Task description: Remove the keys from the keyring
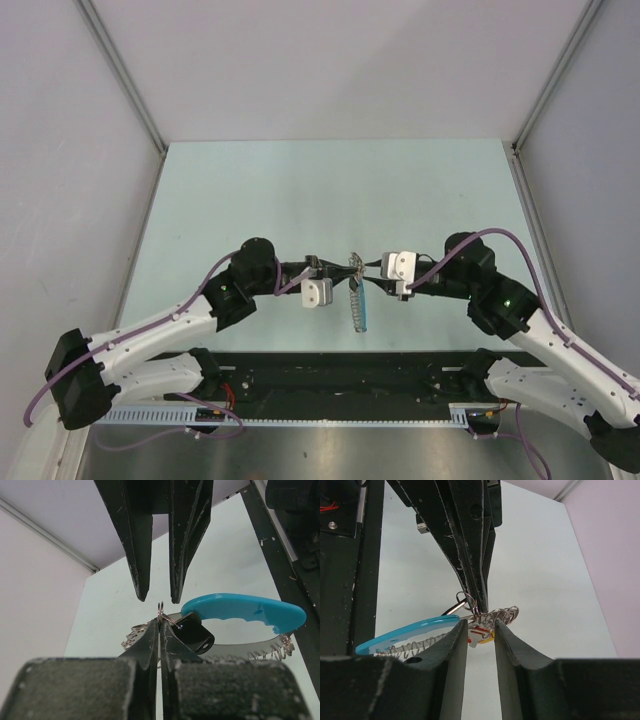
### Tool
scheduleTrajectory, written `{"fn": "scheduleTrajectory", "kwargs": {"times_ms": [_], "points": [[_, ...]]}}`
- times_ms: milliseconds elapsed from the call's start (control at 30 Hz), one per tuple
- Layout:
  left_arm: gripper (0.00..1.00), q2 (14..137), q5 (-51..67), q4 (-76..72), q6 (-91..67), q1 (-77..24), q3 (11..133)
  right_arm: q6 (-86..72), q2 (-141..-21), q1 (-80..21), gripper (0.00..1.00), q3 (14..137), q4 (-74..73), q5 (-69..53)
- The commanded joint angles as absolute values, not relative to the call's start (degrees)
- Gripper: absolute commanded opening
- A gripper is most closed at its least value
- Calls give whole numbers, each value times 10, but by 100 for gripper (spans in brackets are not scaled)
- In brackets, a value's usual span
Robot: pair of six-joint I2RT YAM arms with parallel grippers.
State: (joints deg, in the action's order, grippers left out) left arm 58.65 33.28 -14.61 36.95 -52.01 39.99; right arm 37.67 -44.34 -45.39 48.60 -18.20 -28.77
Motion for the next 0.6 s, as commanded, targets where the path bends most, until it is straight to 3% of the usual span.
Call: {"fn": "scheduleTrajectory", "kwargs": {"times_ms": [0, 433, 533, 567], "points": [[0, 582, 348, -166, 367, -519, 431, 394, -451, -459, 32, 488, -161, -282], [0, 589, 347, -170, 366, -519, 432, 413, -479, -490, 27, 488, -152, -241], [0, 590, 346, -170, 365, -519, 432, 416, -484, -498, 21, 487, -147, -220], [0, 591, 346, -170, 365, -519, 432, 416, -485, -501, 15, 487, -146, -215]]}}
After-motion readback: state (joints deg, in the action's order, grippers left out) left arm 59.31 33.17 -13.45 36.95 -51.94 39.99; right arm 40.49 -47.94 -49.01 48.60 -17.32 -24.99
